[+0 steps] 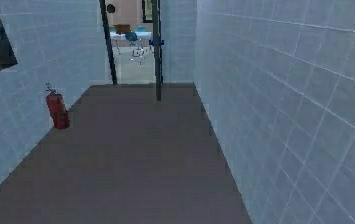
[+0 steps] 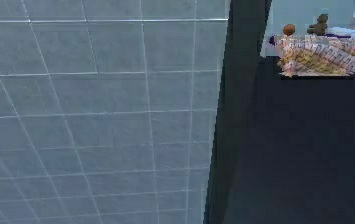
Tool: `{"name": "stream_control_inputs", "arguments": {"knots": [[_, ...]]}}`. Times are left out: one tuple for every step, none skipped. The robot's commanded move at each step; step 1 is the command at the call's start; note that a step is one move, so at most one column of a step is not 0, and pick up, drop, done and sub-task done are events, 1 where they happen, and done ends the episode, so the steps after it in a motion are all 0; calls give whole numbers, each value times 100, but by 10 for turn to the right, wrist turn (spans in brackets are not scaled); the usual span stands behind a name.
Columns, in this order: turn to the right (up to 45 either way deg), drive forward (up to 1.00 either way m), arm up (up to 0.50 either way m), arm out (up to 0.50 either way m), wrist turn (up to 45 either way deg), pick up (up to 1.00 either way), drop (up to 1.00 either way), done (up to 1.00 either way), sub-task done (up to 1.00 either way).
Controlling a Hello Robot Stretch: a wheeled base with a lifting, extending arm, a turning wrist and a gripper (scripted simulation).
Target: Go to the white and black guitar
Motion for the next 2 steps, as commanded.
{"name": "stream_control_inputs", "arguments": {"knots": [[450, 0, 0, 0, 0, 0, 0, 0, 0], [450, 0, 0, 0, 0, 0, 0, 0, 0]]}}
